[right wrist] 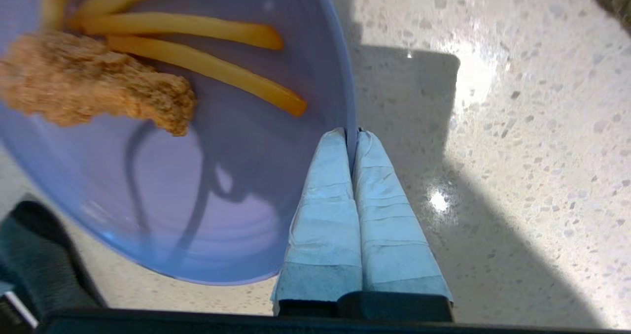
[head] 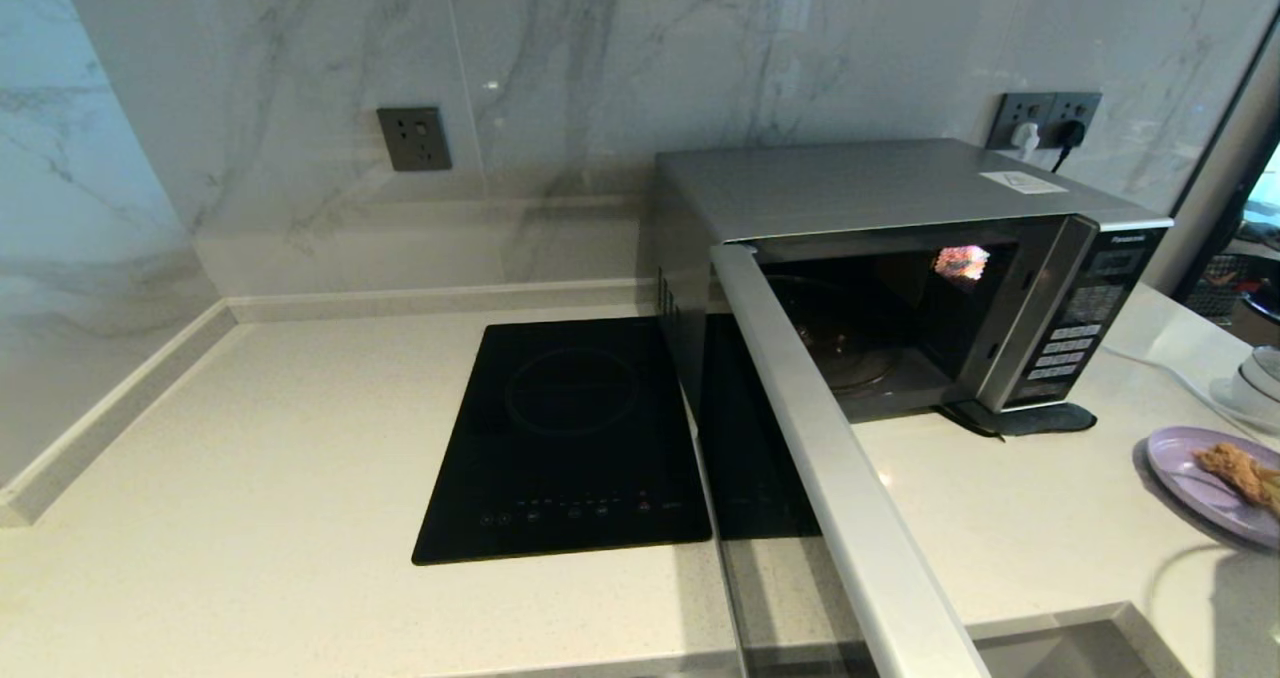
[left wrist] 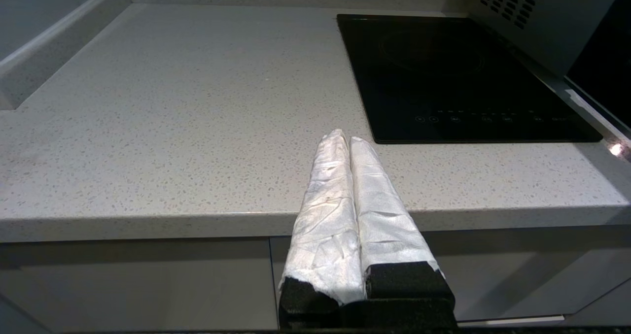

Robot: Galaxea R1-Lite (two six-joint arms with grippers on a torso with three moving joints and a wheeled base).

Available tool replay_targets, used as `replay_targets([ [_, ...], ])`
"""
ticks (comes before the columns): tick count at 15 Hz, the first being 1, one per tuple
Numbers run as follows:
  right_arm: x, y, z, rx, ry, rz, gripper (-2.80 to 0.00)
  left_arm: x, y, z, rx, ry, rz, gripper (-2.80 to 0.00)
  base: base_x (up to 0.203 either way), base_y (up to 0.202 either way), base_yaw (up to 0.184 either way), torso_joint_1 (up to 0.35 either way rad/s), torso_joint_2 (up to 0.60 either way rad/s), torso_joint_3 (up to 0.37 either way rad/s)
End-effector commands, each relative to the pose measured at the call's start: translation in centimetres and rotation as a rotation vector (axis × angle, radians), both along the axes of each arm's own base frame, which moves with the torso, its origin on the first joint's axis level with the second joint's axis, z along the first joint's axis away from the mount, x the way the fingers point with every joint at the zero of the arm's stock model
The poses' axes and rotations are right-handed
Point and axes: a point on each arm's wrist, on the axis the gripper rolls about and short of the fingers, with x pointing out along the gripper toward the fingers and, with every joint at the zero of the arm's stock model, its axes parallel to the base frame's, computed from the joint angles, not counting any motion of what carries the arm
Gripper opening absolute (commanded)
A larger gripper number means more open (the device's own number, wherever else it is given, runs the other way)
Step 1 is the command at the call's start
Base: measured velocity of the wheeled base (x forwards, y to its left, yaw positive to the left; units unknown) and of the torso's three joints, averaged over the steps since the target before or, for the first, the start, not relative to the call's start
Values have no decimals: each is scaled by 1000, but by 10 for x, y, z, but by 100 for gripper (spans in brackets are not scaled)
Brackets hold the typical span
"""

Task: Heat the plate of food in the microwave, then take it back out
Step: Put the plate in the microwave oven

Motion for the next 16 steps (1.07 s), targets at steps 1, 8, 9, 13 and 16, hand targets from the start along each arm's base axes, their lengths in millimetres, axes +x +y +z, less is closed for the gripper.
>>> replay_targets([
  [1, -6, 2, 11, -27, -37, -10, -280, 0, 0, 0, -1, 0, 1, -280, 0, 0, 0, 0, 0, 0],
  [8, -16, 6, 23, -6, -85, 7, -280, 0, 0, 0, -1, 0, 1, -280, 0, 0, 0, 0, 0, 0],
  [9, -18, 5, 24, -1, -95, 7, -280, 0, 0, 0, -1, 0, 1, -280, 0, 0, 0, 0, 0, 0],
  [13, -22, 3, 26, 26, -131, 12, -280, 0, 0, 0, -1, 0, 1, -280, 0, 0, 0, 0, 0, 0],
  [16, -26, -1, 29, 18, -148, 28, -280, 0, 0, 0, -1, 0, 1, -280, 0, 0, 0, 0, 0, 0],
])
